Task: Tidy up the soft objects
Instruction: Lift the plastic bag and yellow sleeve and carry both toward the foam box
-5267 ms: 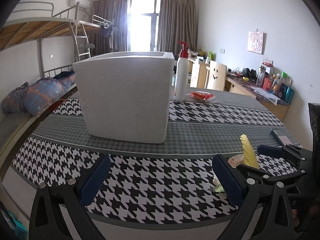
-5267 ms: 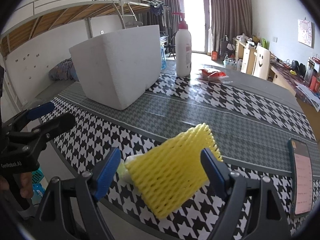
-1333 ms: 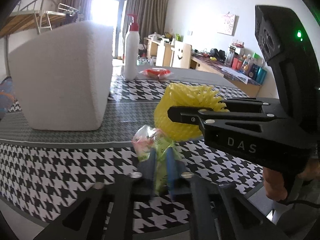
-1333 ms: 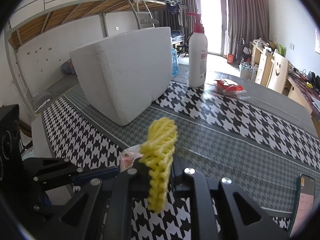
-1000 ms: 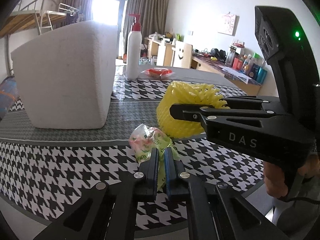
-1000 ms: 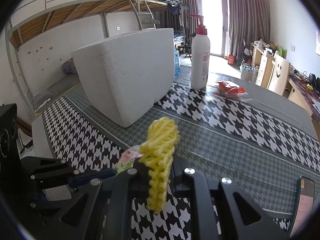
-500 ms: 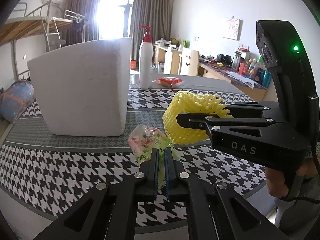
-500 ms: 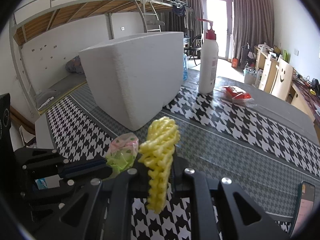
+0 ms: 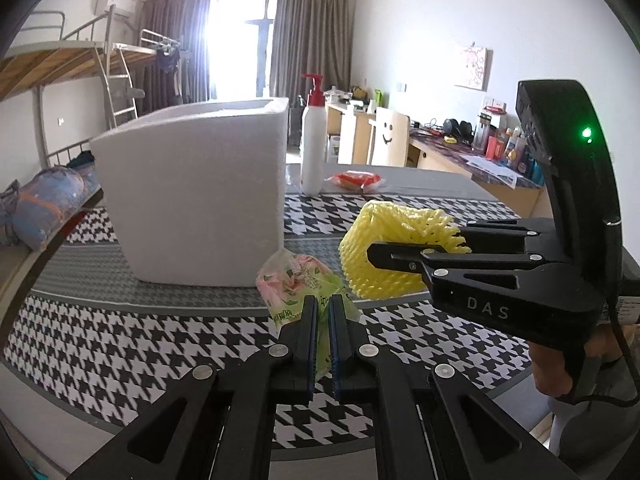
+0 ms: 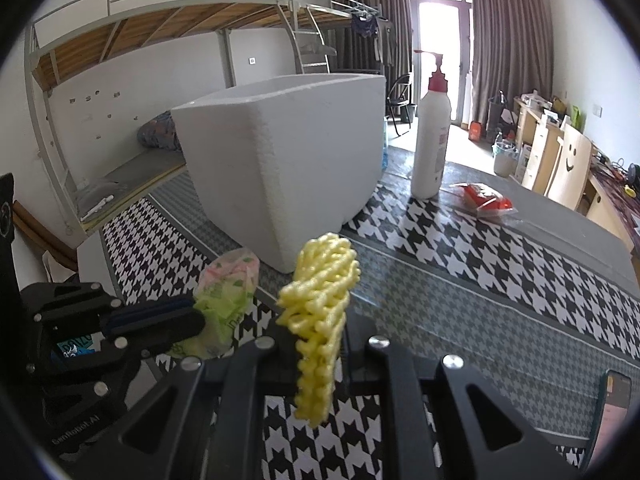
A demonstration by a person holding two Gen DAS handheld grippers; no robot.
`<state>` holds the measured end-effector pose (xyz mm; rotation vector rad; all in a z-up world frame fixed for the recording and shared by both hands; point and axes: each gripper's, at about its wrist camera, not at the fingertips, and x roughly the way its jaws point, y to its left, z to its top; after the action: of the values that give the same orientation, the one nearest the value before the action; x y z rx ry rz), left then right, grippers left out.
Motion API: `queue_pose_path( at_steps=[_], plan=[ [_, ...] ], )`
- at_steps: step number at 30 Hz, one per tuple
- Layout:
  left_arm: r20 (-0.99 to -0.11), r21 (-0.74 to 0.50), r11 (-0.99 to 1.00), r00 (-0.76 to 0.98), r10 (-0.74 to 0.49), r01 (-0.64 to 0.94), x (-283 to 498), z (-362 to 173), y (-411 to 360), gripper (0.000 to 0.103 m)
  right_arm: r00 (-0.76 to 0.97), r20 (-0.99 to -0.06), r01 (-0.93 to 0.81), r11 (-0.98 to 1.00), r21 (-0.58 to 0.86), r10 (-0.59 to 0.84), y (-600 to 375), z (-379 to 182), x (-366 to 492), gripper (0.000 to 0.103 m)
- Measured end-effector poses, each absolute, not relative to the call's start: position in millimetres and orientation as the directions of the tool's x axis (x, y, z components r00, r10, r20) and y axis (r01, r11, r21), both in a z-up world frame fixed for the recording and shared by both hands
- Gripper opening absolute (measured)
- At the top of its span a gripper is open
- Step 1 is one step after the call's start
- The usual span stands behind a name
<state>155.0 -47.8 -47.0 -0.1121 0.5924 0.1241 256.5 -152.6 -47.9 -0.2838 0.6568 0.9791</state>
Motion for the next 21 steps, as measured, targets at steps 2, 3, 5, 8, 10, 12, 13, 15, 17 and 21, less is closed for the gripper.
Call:
queue_pose_path(
  at_steps=[2,3,5,8,10,12,13,15,17,21],
  plan=[
    [-0.556,-0.063,0.987,0.827,0.088,-0.148,151.0,-42.8,-45.9,0.006,0.388,-0.628,-0.839,0.541,0.063,0.675,-151.2,-46.6,255.6,0.018],
    [-0.553,-0.062,0.987,0.829,0.089,-0.148,148.5,-40.7,-44.1,0.006,0.39,-0.626,-0.839,0.541,0.062,0.676,-150.3,-45.3,254.9,0.018],
    [-0.547,-0.061,0.987,0.832,0.091,-0.148,144.5,-36.6,-40.7,0.006,0.392,-0.622,-0.839,0.541,0.061,0.677,-149.2,-43.2,253.9,0.018],
    [-0.541,-0.067,0.988,0.837,0.084,-0.142,142.3,-30.5,-37.3,0.006,0.4,-0.616,-0.837,0.545,0.057,0.678,-147.7,-38.8,252.8,0.018],
    [-0.532,-0.063,0.989,0.843,0.082,-0.136,140.1,-26.0,-34.8,0.006,0.407,-0.612,-0.835,0.548,0.052,0.678,-146.7,-35.5,251.5,0.018],
    [-0.526,-0.063,0.989,0.847,0.079,-0.131,140.1,-21.5,-31.0,0.006,0.415,-0.608,-0.832,0.553,0.048,0.677,-146.0,-32.3,251.0,0.018],
    [-0.523,-0.061,0.99,0.848,0.079,-0.13,140.1,-19.8,-29.1,0.006,0.42,-0.606,-0.829,0.557,0.045,0.675,-144.8,-30.6,250.4,0.018],
    [-0.517,-0.064,0.99,0.853,0.074,-0.124,139.8,-16.2,-24.3,0.006,0.426,-0.604,-0.827,0.561,0.043,0.674,-142.7,-28.4,250.5,0.018],
    [-0.512,-0.064,0.991,0.857,0.068,-0.117,138.5,-13.1,-19.0,0.006,0.431,-0.6,-0.824,0.565,0.044,0.674,-141.0,-26.3,250.3,0.018],
    [-0.509,-0.063,0.993,0.859,0.058,-0.104,137.1,-9.0,-11.2,0.006,0.442,-0.592,-0.816,0.576,0.046,0.674,-137.0,-23.5,250.4,0.018]
  ],
)
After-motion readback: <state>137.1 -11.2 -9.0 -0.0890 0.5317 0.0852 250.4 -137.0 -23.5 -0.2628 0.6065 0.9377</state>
